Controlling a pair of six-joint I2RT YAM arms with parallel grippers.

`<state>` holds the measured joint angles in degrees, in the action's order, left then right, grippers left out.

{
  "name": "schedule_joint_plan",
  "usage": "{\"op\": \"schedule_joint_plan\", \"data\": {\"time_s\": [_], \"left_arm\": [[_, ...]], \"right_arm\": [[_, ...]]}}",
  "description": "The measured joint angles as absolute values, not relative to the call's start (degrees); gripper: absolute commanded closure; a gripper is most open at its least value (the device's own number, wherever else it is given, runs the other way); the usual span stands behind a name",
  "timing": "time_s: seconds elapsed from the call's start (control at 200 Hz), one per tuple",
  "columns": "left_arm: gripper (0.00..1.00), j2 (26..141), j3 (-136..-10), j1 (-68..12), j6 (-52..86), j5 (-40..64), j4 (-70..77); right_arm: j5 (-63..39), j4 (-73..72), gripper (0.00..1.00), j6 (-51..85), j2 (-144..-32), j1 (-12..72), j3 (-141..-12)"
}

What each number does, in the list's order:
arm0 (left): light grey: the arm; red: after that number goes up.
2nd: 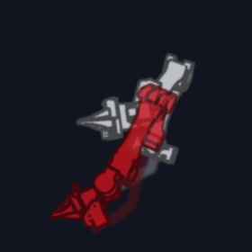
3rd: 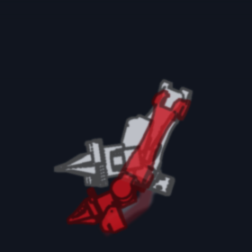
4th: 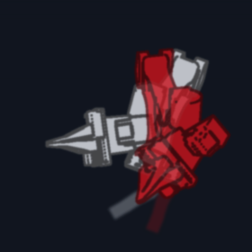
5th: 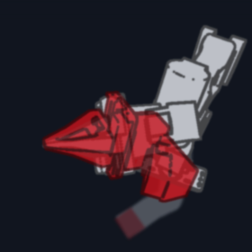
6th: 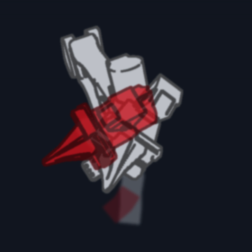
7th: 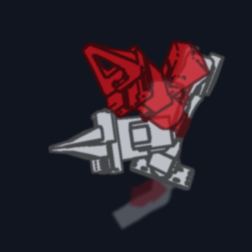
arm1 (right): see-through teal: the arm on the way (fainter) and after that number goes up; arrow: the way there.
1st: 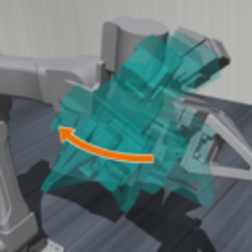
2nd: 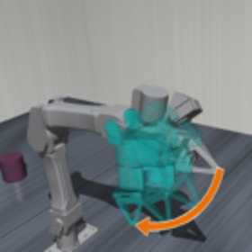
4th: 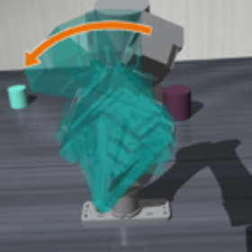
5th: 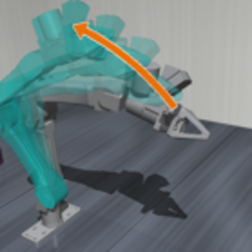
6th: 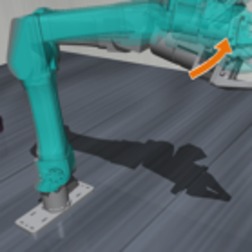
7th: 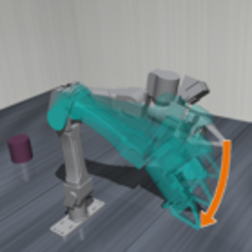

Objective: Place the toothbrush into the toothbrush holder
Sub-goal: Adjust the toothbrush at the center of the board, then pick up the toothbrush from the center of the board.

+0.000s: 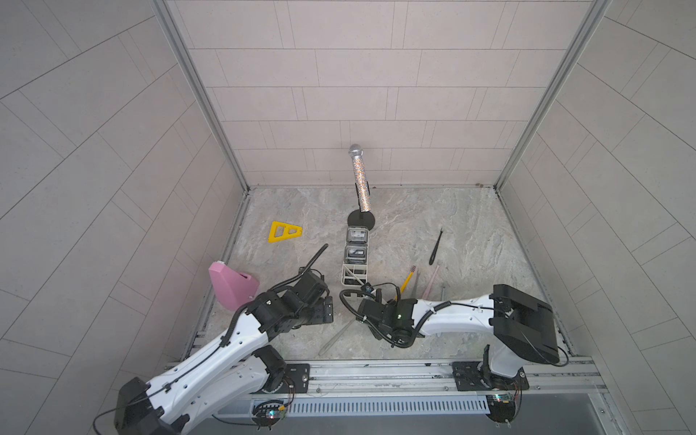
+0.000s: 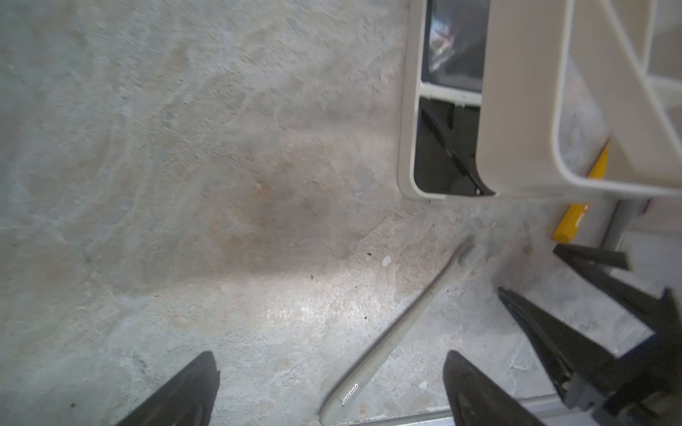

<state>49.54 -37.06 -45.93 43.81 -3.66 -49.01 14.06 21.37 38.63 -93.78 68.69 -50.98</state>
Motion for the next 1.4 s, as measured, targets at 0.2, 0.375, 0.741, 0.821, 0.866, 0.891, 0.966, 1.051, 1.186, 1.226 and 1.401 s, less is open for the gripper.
{"op": "schedule_joint_plan", "data": {"time_s": [0.2, 0.375, 0.741, 0.821, 0.866, 0.891, 0.966, 1.051, 1.186, 1.226, 1.401], "left_arm": [[0.01, 57.69, -36.84, -57.49, 44.16, -7.62, -43.66], [0.03, 64.51, -35.16, -60.9, 45.01, -9.72, -37.69], [0.18, 71.26, -30.11, -65.04, 45.84, -11.68, -26.92], [0.35, 73.14, -29.95, -66.26, 45.82, -11.9, -24.64], [0.44, 74.39, -29.89, -66.76, 46.06, -12.84, -23.59], [0.49, 74.76, -29.89, -66.92, 45.98, -13.08, -22.9], [0.65, 75.88, -29.91, -67.13, 45.91, -14.39, -20.29], [0.75, 77.14, -30.02, -67.16, 45.06, -15.51, -18.06], [0.84, 78.63, -30.41, -67.16, 45.08, -16.34, -15.38], [0.88, 78.76, -30.41, -67.16, 45.25, -16.4, -14.87], [0.94, 77.95, -30.17, -67.16, 45.71, -15.86, -15.03]], "right_arm": [[12.51, 20.99, 0.35, 38.65, -83.77, 65.76, -45.98], [11.97, 20.93, 0.35, 38.89, -74.63, 62.0, -41.82], [11.57, 21.04, 0.34, 40.77, -64.29, 58.81, -33.47], [11.55, 21.19, 0.34, 41.06, -63.61, 58.65, -32.62], [11.51, 21.28, 0.34, 41.15, -63.42, 58.65, -32.47], [11.44, 21.26, 0.34, 41.21, -63.29, 58.65, -32.45], [11.38, 21.26, 0.34, 41.25, -62.96, 58.65, -32.45], [11.38, 21.26, 0.34, 41.34, -62.3, 58.54, -32.34], [11.42, 21.32, 0.34, 41.63, -60.62, 58.46, -31.94], [11.42, 21.37, 0.34, 41.69, -60.18, 58.43, -31.7], [11.4, 21.93, 0.34, 41.93, -59.33, 58.41, -31.4]]}}
